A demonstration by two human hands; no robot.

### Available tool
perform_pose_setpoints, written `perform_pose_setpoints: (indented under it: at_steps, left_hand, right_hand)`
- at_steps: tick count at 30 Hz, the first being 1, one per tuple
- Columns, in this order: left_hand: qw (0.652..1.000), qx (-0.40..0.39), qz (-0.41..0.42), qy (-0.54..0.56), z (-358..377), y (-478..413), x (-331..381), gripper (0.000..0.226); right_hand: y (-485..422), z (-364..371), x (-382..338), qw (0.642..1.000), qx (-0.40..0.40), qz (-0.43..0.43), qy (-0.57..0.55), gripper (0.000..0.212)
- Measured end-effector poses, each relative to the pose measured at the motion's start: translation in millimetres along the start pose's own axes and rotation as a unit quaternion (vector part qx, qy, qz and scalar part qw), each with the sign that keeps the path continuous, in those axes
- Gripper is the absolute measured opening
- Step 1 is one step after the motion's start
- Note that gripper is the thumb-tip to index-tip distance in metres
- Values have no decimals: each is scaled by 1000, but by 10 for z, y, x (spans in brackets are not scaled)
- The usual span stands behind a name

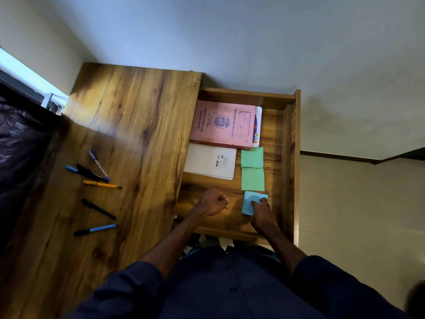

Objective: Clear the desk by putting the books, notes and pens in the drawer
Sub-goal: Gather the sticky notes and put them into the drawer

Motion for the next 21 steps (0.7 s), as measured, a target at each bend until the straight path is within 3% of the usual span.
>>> perform_pose_setpoints:
  at_steps: [17, 21]
  left_hand:
    - [1000, -3, -2, 5, -94, 132, -123, 19]
    - [1000, 16, 13, 11, -179, 181, -142, 15]
  right_hand:
    - [56, -111, -140, 998, 19, 17, -49, 66]
    - [113, -375, -437, 984, 94, -18, -148, 44]
Point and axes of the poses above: each hand's wrist, its own y-axis away from the middle knuckle, its own z-axis out of the palm, x = y × z, the point moved 9 cm from there along -y, towards the middle knuckle, and after that the axes turned 12 degrees about z, right-handed, at the moved point
